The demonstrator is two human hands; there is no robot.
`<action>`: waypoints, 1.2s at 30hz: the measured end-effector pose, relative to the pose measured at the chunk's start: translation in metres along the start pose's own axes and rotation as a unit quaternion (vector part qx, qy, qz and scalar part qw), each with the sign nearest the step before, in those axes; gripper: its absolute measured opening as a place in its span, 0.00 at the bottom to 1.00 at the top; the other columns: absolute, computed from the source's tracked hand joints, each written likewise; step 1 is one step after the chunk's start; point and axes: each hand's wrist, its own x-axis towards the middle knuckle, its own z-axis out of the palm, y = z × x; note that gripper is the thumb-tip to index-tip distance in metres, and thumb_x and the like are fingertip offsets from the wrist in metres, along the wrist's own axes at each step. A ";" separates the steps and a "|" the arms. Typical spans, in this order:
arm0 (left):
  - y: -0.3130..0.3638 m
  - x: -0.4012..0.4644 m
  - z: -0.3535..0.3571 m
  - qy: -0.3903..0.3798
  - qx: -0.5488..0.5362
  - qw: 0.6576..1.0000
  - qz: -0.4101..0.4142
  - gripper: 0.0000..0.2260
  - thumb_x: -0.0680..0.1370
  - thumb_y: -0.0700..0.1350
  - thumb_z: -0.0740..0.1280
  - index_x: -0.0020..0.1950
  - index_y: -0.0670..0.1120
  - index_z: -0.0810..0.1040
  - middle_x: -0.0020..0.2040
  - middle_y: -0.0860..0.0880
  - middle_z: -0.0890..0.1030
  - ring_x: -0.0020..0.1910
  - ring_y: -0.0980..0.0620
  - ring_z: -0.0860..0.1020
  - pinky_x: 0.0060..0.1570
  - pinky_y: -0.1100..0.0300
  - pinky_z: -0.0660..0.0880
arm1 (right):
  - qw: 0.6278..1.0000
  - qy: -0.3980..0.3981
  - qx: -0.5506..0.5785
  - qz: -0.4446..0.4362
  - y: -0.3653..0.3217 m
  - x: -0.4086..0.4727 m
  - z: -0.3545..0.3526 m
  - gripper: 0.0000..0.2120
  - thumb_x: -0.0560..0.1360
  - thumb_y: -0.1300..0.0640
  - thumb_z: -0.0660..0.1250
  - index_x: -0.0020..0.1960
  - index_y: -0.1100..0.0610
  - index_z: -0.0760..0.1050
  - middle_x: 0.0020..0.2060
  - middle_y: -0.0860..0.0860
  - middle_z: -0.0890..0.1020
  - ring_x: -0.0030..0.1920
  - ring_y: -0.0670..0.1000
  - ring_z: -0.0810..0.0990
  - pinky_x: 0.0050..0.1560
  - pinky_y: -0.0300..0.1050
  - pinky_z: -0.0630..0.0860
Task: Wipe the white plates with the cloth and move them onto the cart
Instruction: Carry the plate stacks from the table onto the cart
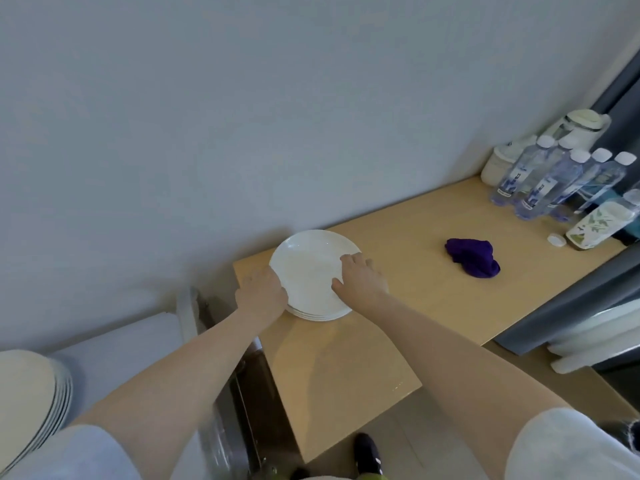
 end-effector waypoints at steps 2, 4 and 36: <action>0.003 0.007 0.006 -0.009 -0.009 0.999 -0.031 0.15 0.79 0.42 0.56 0.64 0.40 0.66 0.61 0.42 0.71 0.61 0.41 0.69 0.50 0.51 0.69 | 1.000 0.004 -0.014 -0.003 0.004 0.015 0.002 0.23 0.79 0.49 0.57 0.71 0.57 0.60 0.67 0.54 0.65 0.65 0.58 0.66 0.56 0.52 0.70; 0.007 0.011 0.011 -0.010 -0.033 0.997 -0.065 0.16 0.80 0.43 0.56 0.67 0.40 0.64 0.63 0.41 0.70 0.62 0.41 0.69 0.53 0.50 0.70 | 1.000 -0.001 -0.022 -0.005 0.009 0.028 0.005 0.23 0.79 0.49 0.57 0.70 0.57 0.59 0.67 0.55 0.64 0.65 0.58 0.66 0.56 0.51 0.69; 0.034 0.009 0.065 0.068 -0.340 0.884 -0.314 0.19 0.80 0.40 0.57 0.71 0.39 0.59 0.51 0.45 0.72 0.46 0.45 0.73 0.40 0.52 0.75 | 0.944 -0.111 0.302 -0.073 0.070 0.099 0.044 0.26 0.68 0.52 0.59 0.66 0.49 0.57 0.56 0.51 0.70 0.52 0.55 0.74 0.52 0.54 0.77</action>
